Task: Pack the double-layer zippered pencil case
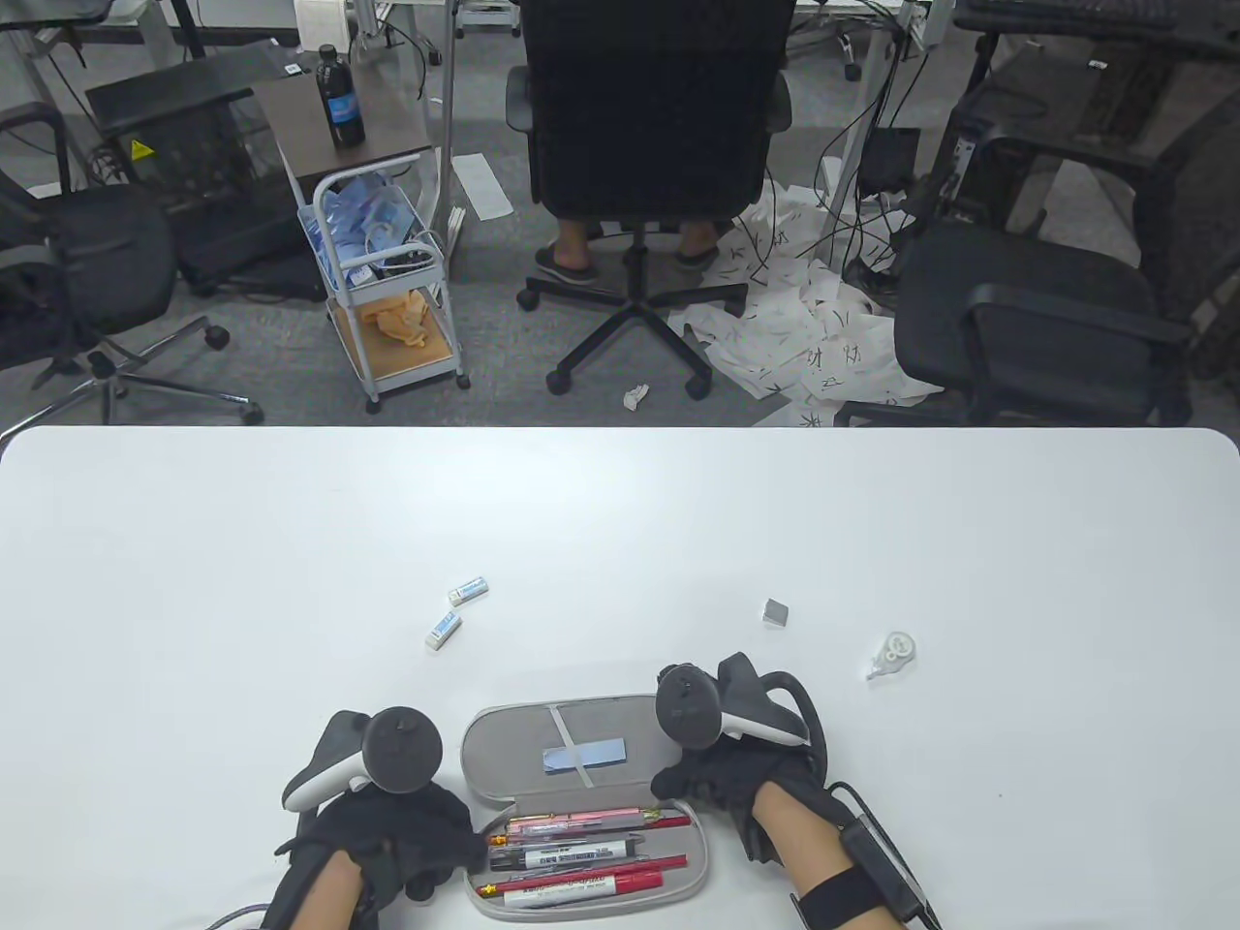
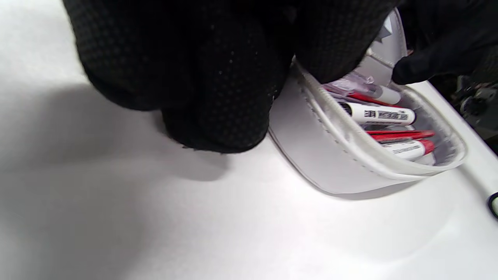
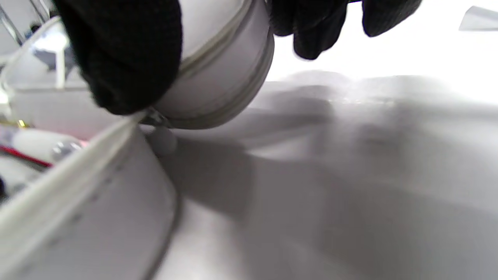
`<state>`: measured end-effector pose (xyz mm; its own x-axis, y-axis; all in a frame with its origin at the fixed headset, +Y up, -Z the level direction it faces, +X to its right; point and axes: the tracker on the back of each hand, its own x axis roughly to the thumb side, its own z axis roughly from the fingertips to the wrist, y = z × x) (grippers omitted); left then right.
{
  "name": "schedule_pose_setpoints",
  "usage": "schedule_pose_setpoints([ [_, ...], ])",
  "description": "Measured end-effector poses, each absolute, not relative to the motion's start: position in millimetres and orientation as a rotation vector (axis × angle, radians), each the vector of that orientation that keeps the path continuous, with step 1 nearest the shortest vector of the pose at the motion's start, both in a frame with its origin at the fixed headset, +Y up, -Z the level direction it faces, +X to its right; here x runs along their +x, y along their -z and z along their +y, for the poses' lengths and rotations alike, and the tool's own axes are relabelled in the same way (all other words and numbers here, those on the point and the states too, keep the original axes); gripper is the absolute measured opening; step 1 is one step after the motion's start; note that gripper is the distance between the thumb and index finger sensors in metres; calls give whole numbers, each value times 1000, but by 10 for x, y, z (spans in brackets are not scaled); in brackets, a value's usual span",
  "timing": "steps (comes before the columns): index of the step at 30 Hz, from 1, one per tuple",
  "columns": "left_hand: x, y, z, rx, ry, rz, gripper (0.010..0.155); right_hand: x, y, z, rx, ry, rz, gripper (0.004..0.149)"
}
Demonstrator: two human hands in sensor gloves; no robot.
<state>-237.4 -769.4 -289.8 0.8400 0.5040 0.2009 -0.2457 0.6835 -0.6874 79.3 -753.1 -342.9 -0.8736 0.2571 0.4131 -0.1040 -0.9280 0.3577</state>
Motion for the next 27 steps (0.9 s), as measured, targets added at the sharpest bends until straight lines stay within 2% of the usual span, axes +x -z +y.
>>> schedule_pose_setpoints([
  [2,-2375,2903,-7697,-713,-441,-393,44,840,3440,-7516,682,-2783,471,99],
  [4,-2360,2909,-7702,-717,-446,-398,43,881,3431,-7464,696,-2722,324,99],
  [6,-2357,2913,-7709,-730,-450,-399,43,883,3417,-7403,746,-2688,300,98],
  [10,-2410,2909,-7734,-740,-498,-381,42,988,3369,-7274,838,-2641,270,73],
  [14,-2455,2915,-7767,-778,-538,-363,42,1146,3340,-7264,810,-2370,382,70],
  [17,-2474,2913,-7785,-820,-554,-351,42,1255,3317,-7327,759,-2114,580,71],
  [21,-2487,2913,-7777,-823,-546,-353,41,1250,3293,-7391,750,-2092,670,41],
  [27,-2679,2912,-7696,-852,-609,-311,40,1111,3193,-7337,852,-2253,639,37],
])
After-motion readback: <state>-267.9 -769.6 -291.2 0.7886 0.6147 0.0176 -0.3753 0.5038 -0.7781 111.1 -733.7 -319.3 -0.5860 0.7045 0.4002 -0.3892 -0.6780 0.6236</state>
